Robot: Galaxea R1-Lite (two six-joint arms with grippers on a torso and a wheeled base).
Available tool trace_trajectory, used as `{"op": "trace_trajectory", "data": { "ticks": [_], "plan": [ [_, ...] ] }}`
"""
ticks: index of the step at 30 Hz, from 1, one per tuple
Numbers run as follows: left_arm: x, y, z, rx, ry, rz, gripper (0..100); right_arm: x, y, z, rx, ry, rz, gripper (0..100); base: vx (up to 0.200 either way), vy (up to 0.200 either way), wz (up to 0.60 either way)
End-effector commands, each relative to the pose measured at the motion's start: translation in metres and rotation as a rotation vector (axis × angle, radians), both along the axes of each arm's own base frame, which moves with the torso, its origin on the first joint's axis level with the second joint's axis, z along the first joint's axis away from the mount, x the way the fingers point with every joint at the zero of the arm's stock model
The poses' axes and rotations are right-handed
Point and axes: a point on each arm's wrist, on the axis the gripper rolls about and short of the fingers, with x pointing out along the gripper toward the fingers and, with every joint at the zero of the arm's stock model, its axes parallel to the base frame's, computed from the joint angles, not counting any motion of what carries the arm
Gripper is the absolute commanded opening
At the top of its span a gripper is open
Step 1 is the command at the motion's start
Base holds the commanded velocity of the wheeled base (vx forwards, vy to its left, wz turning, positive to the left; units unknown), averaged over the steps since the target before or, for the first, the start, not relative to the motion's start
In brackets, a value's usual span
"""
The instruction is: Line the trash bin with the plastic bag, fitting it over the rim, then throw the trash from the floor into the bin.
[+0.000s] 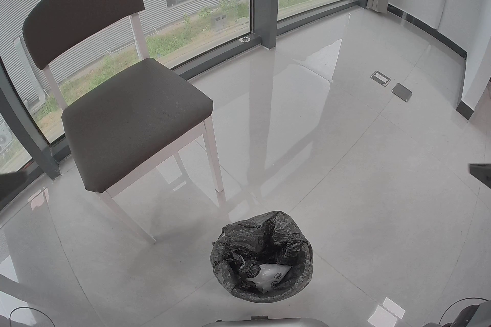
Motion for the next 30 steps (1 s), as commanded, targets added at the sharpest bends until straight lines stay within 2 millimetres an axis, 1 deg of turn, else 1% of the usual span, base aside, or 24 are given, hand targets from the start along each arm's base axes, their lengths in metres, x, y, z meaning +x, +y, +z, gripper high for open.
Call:
{"op": "trace_trajectory", "data": {
  "ticks": [1,2,3,4,5,6,8,9,10,12,13,14,16,17,18,19,20,22,23,24,25,26,29,30],
  "plan": [
    [-0.149,0.009,-0.059,0.0,-0.159,0.071,100,-0.21,-0.049,-0.056,-0.017,-0.199,-0.256,100,0.0,0.0,0.0],
    [-0.152,0.008,-0.063,0.0,-0.168,0.08,100,-0.219,-0.047,-0.064,-0.019,-0.198,-0.273,100,0.0,0.0,0.0],
    [-0.153,0.007,-0.065,0.0,-0.17,0.083,100,-0.222,-0.046,-0.066,-0.022,-0.196,-0.282,100,0.0,0.0,0.0],
    [-0.158,0.006,-0.072,0.002,-0.18,0.093,100,-0.234,-0.038,-0.075,-0.028,-0.173,-0.328,100,0.0,0.0,0.0],
    [-0.16,0.006,-0.076,0.001,-0.182,0.097,100,-0.241,-0.032,-0.082,-0.024,-0.166,-0.352,100,0.0,0.0,0.0],
    [-0.161,0.006,-0.076,0.0,-0.183,0.097,100,-0.242,-0.031,-0.083,-0.023,-0.163,-0.352,100,0.0,0.0,0.0],
    [-0.168,0.004,-0.085,0.001,-0.193,0.108,100,-0.261,-0.021,-0.104,0.012,-0.174,-0.3,100,0.0,0.0,0.0],
    [-0.17,0.003,-0.088,0.001,-0.196,0.112,100,-0.265,-0.018,-0.113,0.024,-0.186,-0.273,100,0.0,0.0,0.0],
    [-0.17,0.003,-0.09,0.001,-0.197,0.114,100,-0.267,-0.018,-0.117,0.029,-0.182,-0.265,100,0.0,0.0,0.0],
    [-0.172,0.002,-0.102,-0.001,-0.22,0.122,100,-0.262,-0.02,-0.133,0.045,-0.166,-0.224,100,0.0,0.0,0.0],
    [-0.174,0.002,-0.108,-0.002,-0.242,0.122,100,-0.257,-0.021,-0.136,0.053,-0.171,-0.221,100,0.0,0.0,0.0],
    [-0.176,0.003,-0.114,-0.003,-0.275,0.119,100,-0.248,-0.021,-0.137,0.067,-0.187,-0.227,100,0.0,0.0,0.0],
    [-0.177,0.002,-0.12,0.001,-0.302,0.123,100,-0.227,-0.021,-0.135,0.103,-0.246,-0.231,100,0.0,0.0,0.0],
    [-0.177,0.002,-0.12,0.001,-0.302,0.123,100,-0.227,-0.021,-0.135,0.103,-0.246,-0.231,100,0.0,0.0,0.0],
    [-0.177,0.003,-0.118,0.0,-0.322,0.159,100,-0.181,-0.022,-0.142,0.135,-0.338,-0.237,100,0.0,0.0,0.0],
    [-0.177,0.003,-0.118,-0.001,-0.322,0.162,100,-0.178,-0.022,-0.143,0.136,-0.344,-0.237,100,0.0,0.0,0.0],
    [-0.176,0.003,-0.117,0.004,-0.326,0.178,100,-0.152,-0.022,-0.153,0.139,-0.407,-0.231,100,0.0,0.0,0.0],
    [-0.176,0.004,-0.117,0.009,-0.333,0.196,100,-0.124,-0.022,-0.168,0.138,-0.496,-0.215,100,0.0,0.0,0.0],
    [-0.175,0.004,-0.117,0.011,-0.334,0.2,100,-0.118,-0.022,-0.172,0.135,-0.513,-0.208,100,0.0,0.0,0.0],
    [-0.174,0.004,-0.117,0.017,-0.33,0.208,100,-0.103,-0.021,-0.188,0.11,-0.547,-0.179,100,0.0,0.0,0.0],
    [-0.174,0.004,-0.118,0.018,-0.328,0.209,100,-0.102,-0.021,-0.189,0.106,-0.549,-0.176,100,0.0,0.0,0.0],
    [-0.171,0.004,-0.119,0.021,-0.322,0.208,100,-0.092,-0.021,-0.206,0.068,-0.556,-0.14,100,0.0,0.0,0.0],
    [-0.165,0.004,-0.121,0.038,-0.31,0.204,100,-0.09,-0.02,-0.207,0.072,-0.586,-0.092,100,0.0,0.0,0.0],
    [-0.157,0.004,-0.125,0.061,-0.295,0.197,100,-0.089,-0.018,-0.208,0.098,-0.585,-0.021,100,0.0,0.0,0.0]
  ]
}}
